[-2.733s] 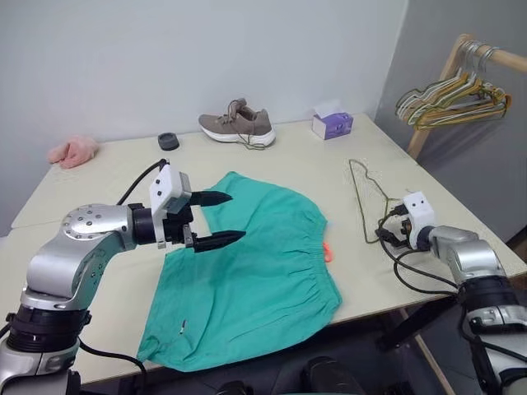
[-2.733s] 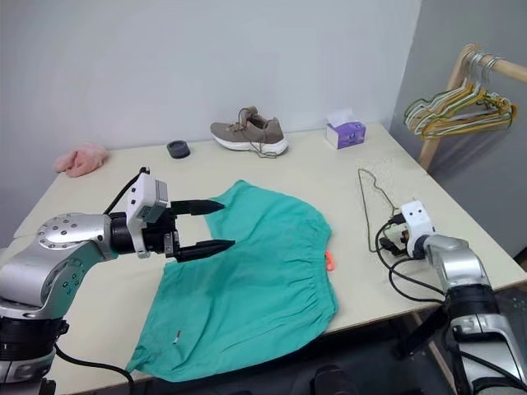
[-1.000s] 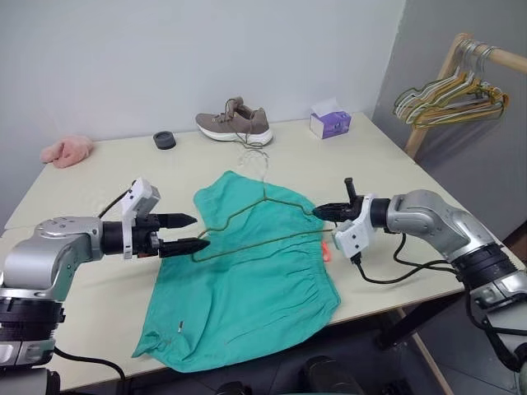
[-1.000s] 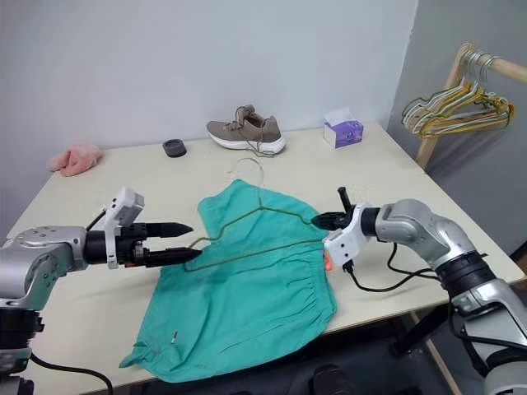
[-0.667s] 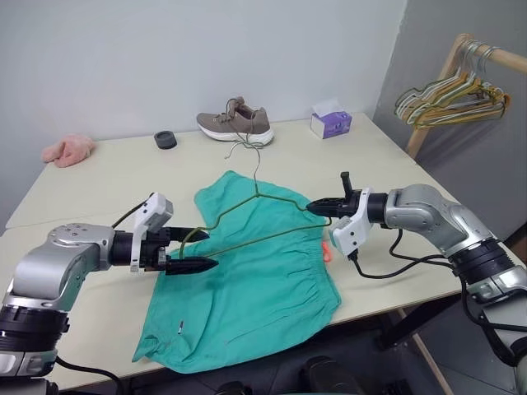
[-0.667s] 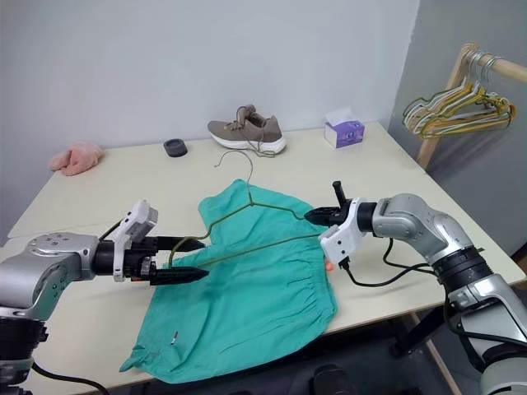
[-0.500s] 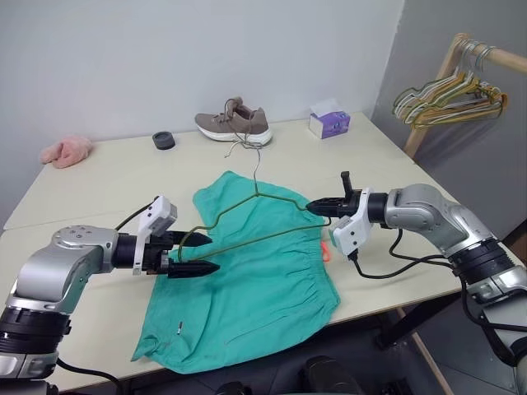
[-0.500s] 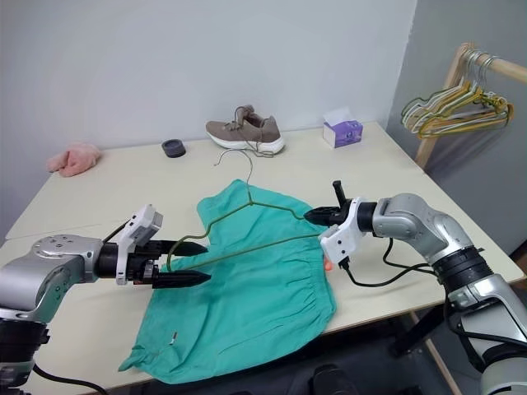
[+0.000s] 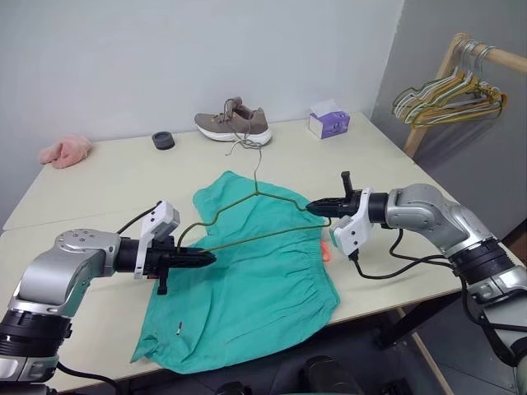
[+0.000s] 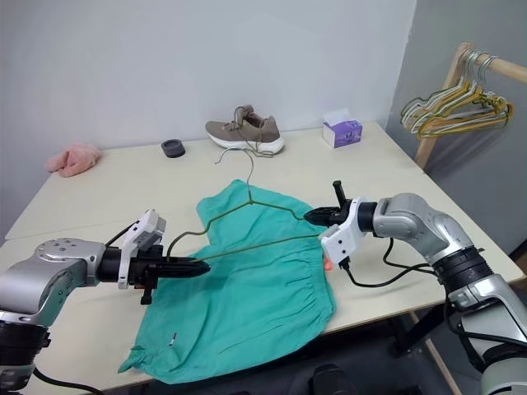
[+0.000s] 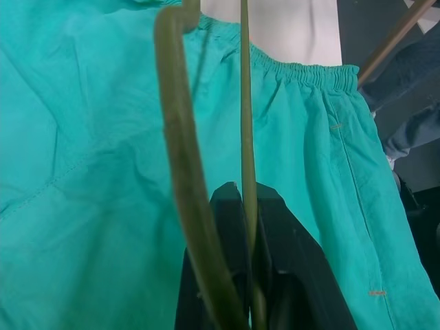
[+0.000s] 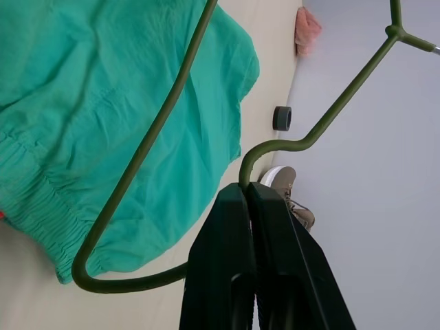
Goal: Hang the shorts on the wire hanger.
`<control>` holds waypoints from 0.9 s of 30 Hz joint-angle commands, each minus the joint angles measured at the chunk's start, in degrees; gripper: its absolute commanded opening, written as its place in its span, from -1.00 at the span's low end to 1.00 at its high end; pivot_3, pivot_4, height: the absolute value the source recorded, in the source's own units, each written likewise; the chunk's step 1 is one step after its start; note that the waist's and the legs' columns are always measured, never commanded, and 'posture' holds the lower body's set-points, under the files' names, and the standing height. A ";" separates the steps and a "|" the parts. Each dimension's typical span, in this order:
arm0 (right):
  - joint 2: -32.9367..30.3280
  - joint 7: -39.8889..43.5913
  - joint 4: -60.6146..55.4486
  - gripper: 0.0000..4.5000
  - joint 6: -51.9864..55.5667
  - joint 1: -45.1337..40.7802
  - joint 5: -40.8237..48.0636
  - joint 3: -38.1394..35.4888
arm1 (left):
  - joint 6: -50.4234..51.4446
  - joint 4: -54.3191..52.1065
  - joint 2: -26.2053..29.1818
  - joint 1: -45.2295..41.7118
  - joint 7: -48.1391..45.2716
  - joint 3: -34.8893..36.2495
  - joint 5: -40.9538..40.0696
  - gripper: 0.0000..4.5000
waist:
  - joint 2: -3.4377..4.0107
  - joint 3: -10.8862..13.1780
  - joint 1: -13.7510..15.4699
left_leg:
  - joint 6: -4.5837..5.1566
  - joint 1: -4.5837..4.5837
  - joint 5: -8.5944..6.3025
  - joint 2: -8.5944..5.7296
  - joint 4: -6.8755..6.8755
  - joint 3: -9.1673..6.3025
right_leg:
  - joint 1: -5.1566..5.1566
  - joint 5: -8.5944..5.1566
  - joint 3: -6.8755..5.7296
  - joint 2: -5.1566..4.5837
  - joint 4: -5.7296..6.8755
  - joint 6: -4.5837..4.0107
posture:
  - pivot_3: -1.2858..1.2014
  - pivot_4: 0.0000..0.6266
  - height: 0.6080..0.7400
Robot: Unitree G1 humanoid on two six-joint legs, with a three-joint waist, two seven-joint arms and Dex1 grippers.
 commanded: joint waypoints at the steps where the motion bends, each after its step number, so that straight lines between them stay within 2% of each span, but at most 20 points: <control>1: 0.18 2.19 -3.96 -1.00 -1.01 0.27 4.21 -0.95 | -0.16 -2.15 0.10 -0.65 0.63 0.75 -0.54 -0.99 | 0.00 0.00 0.00 | 0.00 0.00 0.00 0.00 0.00 0.00 | 0.00 0.00 0.00 0.00 0.00 0.00 | -0.16 -1.00 1.00; 3: 0.12 3.25 -4.42 -1.00 -0.64 0.82 5.97 -1.24 | -0.03 -2.25 0.03 -0.63 0.76 0.80 -0.63 -0.99 | 0.00 0.00 0.01 | 0.00 0.00 0.00 0.00 0.00 0.00 | 0.01 0.00 0.00 0.00 0.00 0.00 | -0.16 -1.00 1.00; 4: 0.11 3.50 -4.61 -0.78 -0.50 1.05 6.46 -1.51 | 0.03 -2.32 0.01 -0.61 0.81 0.81 -0.66 -1.00 | 0.00 0.00 0.01 | 0.00 0.00 0.00 0.00 0.01 0.00 | 0.01 0.00 0.00 0.00 0.00 0.00 | -0.16 -1.00 1.00; 7: -0.39 5.30 -5.87 -0.39 0.10 1.89 8.94 -2.05 | 0.12 -2.62 -0.10 -0.50 1.15 0.81 -0.82 -1.00 | 0.00 0.00 -0.07 | 0.00 0.00 0.00 0.01 0.01 0.00 | 0.00 0.00 0.00 0.00 0.02 0.00 | -0.16 -1.00 1.00; 13: -2.06 9.48 -8.57 0.58 4.59 3.96 16.27 -4.20 | -0.69 -3.14 -0.46 -0.52 1.89 0.51 -0.32 -1.00 | -0.01 -0.01 0.08 | 0.00 0.01 0.00 0.00 0.05 -0.01 | 0.04 0.00 -0.01 -0.01 0.01 0.00 | -0.16 -1.00 1.00; 15: -2.23 11.52 -9.99 0.89 10.96 5.00 20.09 -5.81 | -1.60 -3.28 -0.52 -0.52 2.15 0.46 0.23 -1.00 | -0.01 -0.01 0.13 | 0.00 0.01 0.00 0.00 0.05 0.00 | 0.04 0.00 0.00 -0.01 0.02 0.00 | -0.16 -1.00 1.00; 16: -3.64 14.98 -12.30 0.98 21.69 6.34 25.67 -7.33 | -3.68 -3.37 -0.37 -0.61 2.38 0.23 1.55 -1.00 | -0.01 -0.01 0.16 | 0.00 0.01 0.00 0.00 0.05 -0.02 | 0.04 0.00 -0.01 -0.01 0.02 0.00 | -0.16 -1.00 1.00; 18: -6.12 20.28 -17.11 0.98 38.18 8.31 33.64 -9.29 | -6.88 -3.48 0.06 -0.73 2.40 -0.27 3.63 -1.00 | -0.01 -0.01 0.48 | 0.00 0.00 0.00 0.01 0.06 -0.05 | 0.04 0.00 -0.03 -0.01 0.02 0.00 | -0.16 -1.00 1.00; 21: -7.50 22.34 -25.41 0.98 61.74 8.93 42.80 -10.58 | -11.30 -4.37 1.39 -0.33 1.53 -0.77 6.39 -1.00 | 0.00 -0.01 0.61 | 0.01 -0.01 0.00 0.00 0.05 -0.05 | 0.04 0.13 -0.04 -0.04 -0.02 -0.22 | -0.17 -1.00 1.00; 24: -8.02 24.02 -30.52 0.98 75.46 8.53 46.39 -9.43 | -14.25 -4.53 1.86 -0.57 1.59 -0.96 8.25 -1.00 | 0.02 -0.02 0.15 | 0.01 0.02 0.00 0.05 0.02 -0.04 | 0.02 0.00 -0.05 -0.01 0.00 0.00 | -0.17 -1.00 1.00; 27: -7.10 24.25 -32.75 0.98 82.29 7.71 46.84 -7.91 | -15.71 -4.86 1.89 -0.90 1.76 -1.03 9.15 -1.00 | 0.03 -0.02 0.34 | 0.01 0.02 -0.01 0.05 0.02 -0.04 | 0.01 0.00 -0.07 -0.01 0.00 0.01 | -0.16 -1.00 1.00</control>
